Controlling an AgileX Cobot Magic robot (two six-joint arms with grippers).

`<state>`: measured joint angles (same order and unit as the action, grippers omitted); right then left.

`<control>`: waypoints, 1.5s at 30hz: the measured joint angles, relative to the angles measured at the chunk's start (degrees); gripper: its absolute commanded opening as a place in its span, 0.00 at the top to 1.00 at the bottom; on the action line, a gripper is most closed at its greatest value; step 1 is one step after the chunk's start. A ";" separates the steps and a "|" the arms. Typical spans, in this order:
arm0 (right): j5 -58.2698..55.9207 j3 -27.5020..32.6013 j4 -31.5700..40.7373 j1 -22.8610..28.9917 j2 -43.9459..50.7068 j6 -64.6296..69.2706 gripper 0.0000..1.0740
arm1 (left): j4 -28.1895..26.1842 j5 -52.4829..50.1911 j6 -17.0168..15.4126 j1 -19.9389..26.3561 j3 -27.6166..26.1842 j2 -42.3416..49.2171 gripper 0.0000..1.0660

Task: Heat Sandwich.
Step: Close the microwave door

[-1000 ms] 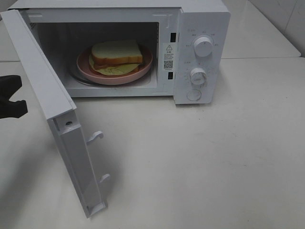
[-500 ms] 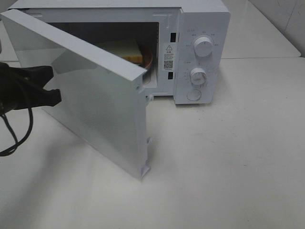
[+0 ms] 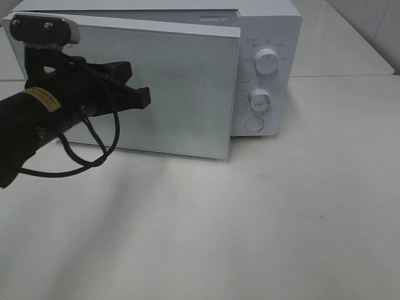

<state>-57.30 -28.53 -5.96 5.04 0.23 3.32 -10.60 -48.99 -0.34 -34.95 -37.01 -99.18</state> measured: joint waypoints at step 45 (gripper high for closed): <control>0.00 0.00 0.00 0.00 0.00 0.00 0.35 | -3.27 12.32 6.88 -4.70 -26.70 -16.67 1.00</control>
<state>-57.30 -28.53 -5.96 5.04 0.23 3.32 -13.87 -36.67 6.53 -39.65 -63.71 -115.85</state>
